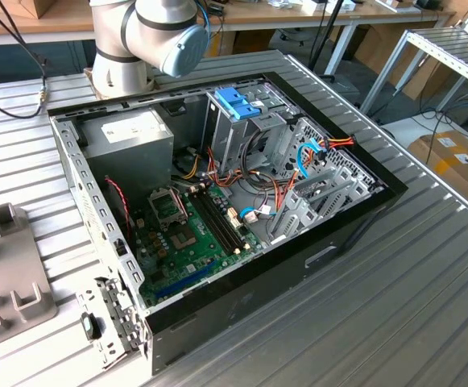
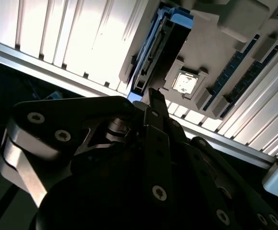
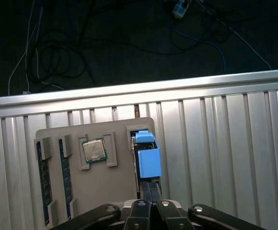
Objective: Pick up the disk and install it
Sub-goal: 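Pick up the disk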
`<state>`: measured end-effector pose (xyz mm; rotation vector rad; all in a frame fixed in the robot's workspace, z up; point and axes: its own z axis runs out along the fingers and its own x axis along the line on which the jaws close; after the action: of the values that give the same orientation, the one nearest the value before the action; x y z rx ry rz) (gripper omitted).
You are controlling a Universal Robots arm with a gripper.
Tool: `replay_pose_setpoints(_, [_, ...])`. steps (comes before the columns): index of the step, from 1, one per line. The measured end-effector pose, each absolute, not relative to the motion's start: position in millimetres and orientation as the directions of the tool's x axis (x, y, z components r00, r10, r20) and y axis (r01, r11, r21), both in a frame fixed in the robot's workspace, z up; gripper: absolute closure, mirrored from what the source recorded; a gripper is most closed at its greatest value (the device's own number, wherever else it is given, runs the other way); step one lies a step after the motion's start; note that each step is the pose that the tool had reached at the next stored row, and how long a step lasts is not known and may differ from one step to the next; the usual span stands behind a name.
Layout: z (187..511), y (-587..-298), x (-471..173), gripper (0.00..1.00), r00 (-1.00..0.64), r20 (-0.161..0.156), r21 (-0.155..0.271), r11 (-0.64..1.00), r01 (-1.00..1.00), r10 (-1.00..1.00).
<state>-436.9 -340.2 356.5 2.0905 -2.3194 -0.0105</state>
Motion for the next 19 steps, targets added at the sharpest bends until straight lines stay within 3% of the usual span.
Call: replay_pose_setpoints(19, [347.6,-340.2,-430.3,0.89,-0.104,0.008,0.001,0.104,-0.995,-0.995])
